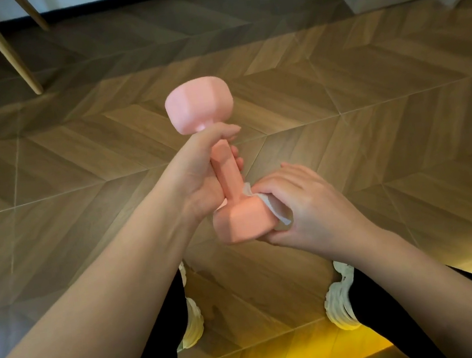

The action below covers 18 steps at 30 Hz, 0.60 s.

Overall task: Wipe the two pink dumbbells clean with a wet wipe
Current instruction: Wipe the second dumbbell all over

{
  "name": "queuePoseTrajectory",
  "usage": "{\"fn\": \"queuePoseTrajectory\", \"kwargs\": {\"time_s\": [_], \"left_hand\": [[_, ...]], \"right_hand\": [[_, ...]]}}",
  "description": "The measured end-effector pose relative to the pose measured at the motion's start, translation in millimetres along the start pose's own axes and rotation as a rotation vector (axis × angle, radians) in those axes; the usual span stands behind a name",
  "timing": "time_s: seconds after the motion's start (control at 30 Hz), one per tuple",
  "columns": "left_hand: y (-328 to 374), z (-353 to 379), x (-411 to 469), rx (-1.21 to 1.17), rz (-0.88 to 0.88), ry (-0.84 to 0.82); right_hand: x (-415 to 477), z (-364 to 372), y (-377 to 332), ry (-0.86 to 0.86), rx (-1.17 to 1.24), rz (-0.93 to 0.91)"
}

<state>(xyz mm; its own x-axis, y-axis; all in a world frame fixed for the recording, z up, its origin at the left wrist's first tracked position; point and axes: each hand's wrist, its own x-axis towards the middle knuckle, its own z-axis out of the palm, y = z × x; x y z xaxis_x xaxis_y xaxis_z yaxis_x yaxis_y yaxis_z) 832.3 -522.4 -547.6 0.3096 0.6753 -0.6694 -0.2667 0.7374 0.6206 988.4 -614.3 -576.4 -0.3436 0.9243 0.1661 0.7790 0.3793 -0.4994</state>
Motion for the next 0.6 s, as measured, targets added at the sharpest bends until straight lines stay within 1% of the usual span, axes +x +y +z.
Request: {"fn": "queuePoseTrajectory", "kwargs": {"time_s": [0.1, 0.23, 0.33, 0.4, 0.5, 0.6], "left_hand": [[0.1, 3.8, -1.4, -0.011, 0.02, -0.068], [-3.2, 4.6, -0.7, -0.105, 0.134, -0.008], [-5.7, 2.5, 1.9, -0.124, 0.056, -0.005], [-5.7, 2.4, 3.6, -0.091, 0.023, -0.021], [-3.4, 5.0, 3.8, -0.047, 0.03, -0.073], [-3.0, 3.0, 2.9, -0.11, 0.091, -0.068]], "right_hand": [[1.6, 0.0, -3.2, -0.006, 0.062, -0.002], [2.8, -5.3, -0.3, 0.039, 0.005, 0.008], [0.2, -4.1, 1.2, 0.047, -0.055, -0.016], [-0.7, -1.8, 0.5, 0.043, -0.049, -0.013], [-0.2, -1.2, -2.0, 0.072, 0.027, 0.018], [3.2, -2.7, -3.4, 0.1, 0.03, 0.023]]}}
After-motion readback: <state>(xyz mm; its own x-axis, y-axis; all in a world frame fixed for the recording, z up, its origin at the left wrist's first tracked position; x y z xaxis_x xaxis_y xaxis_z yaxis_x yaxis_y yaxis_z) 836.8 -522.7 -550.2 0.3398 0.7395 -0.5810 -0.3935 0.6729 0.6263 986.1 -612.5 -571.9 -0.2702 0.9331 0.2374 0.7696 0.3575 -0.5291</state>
